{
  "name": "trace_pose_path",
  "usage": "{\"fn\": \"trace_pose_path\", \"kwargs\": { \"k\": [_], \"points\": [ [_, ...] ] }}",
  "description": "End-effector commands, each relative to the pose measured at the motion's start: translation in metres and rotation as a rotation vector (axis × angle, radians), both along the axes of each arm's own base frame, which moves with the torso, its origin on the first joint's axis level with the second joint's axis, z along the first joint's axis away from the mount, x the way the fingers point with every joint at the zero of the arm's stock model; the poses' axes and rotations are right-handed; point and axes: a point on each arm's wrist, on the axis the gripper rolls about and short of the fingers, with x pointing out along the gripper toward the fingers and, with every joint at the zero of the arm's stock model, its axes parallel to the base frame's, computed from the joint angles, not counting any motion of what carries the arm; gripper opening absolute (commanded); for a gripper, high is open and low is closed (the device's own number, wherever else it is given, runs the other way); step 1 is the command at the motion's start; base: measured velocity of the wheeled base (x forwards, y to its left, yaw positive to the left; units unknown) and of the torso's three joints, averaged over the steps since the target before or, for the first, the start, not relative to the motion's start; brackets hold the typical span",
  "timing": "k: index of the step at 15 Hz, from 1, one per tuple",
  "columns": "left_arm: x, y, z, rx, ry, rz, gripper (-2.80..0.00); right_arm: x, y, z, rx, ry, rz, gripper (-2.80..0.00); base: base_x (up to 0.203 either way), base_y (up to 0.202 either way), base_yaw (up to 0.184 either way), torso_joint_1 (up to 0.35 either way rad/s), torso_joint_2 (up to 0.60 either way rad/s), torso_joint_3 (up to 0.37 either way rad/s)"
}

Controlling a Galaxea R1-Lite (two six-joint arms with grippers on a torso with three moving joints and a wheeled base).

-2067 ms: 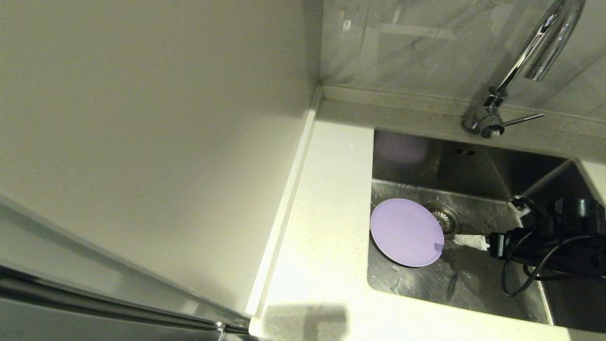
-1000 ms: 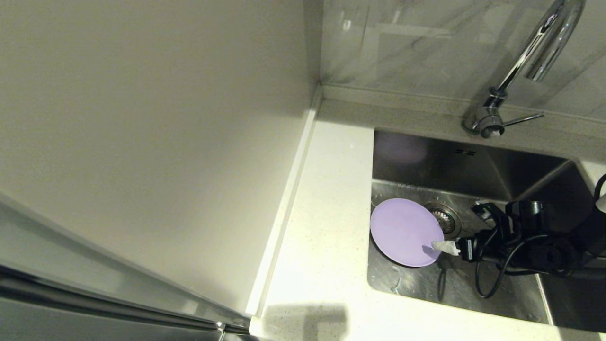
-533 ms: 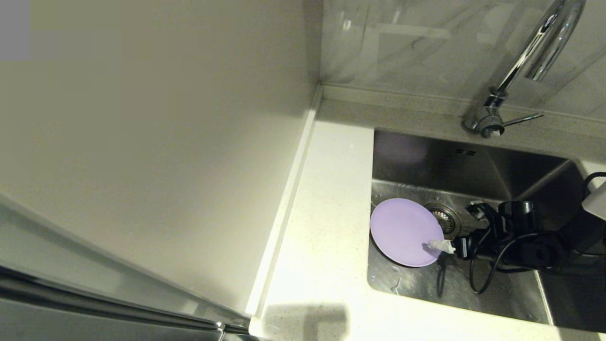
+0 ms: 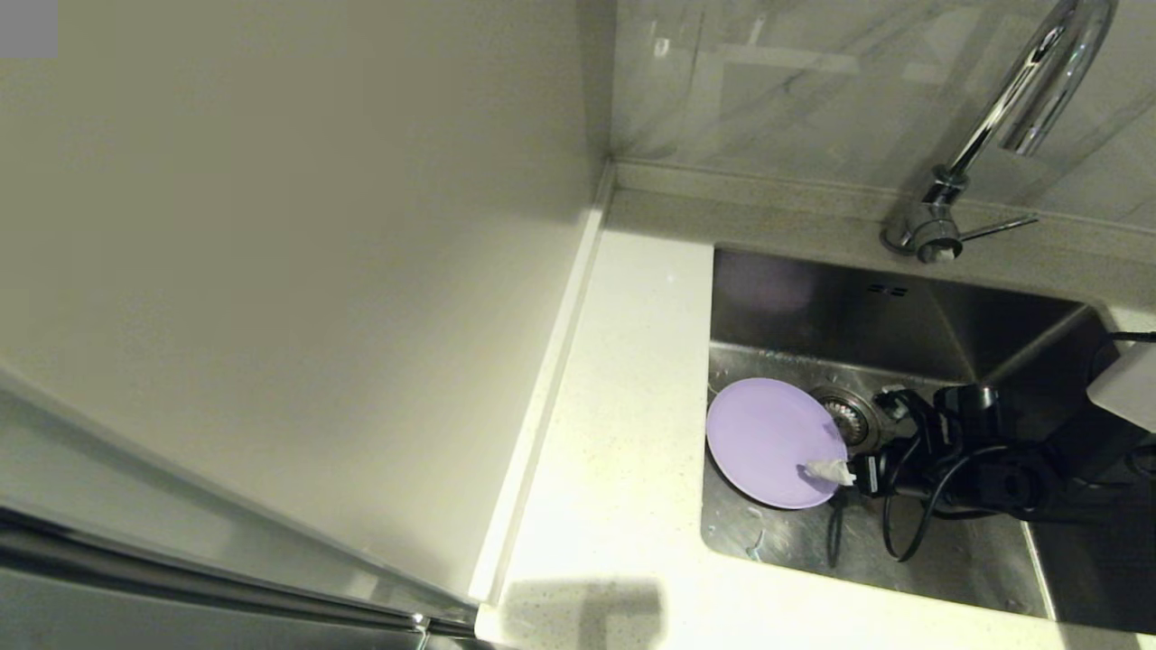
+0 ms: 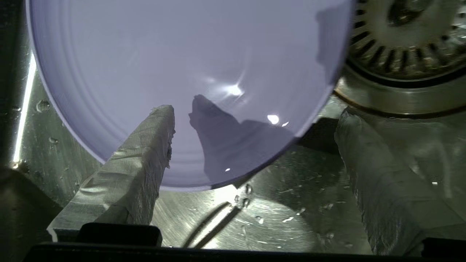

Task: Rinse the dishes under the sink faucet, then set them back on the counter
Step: Put a plate back to the table from the sink

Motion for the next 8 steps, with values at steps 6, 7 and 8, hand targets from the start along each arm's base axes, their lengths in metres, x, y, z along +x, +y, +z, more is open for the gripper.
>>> {"fn": "trace_pose_path", "kwargs": {
  "k": [6, 7, 8],
  "points": [
    [0.0001, 0.0, -0.0004, 0.0, 0.001, 0.0, -2.8, 0.0013, 0.0059, -0.0097, -0.005, 0.015, 0.026, 0.0, 0.0, 0.0, 0.0, 0.0, 0.0, 0.0],
    [0.0002, 0.0, -0.0007, 0.0, 0.002, 0.0, -2.8, 0.0012, 0.0057, -0.0106, -0.013, 0.013, 0.033, 0.0, 0.0, 0.0, 0.0, 0.0, 0.0, 0.0],
    [0.0002, 0.0, -0.0005, 0.0, 0.002, 0.0, -2.8, 0.0013, 0.0063, -0.011, -0.015, 0.013, 0.036, 0.0, 0.0, 0.0, 0.0, 0.0, 0.0, 0.0]
  ]
}}
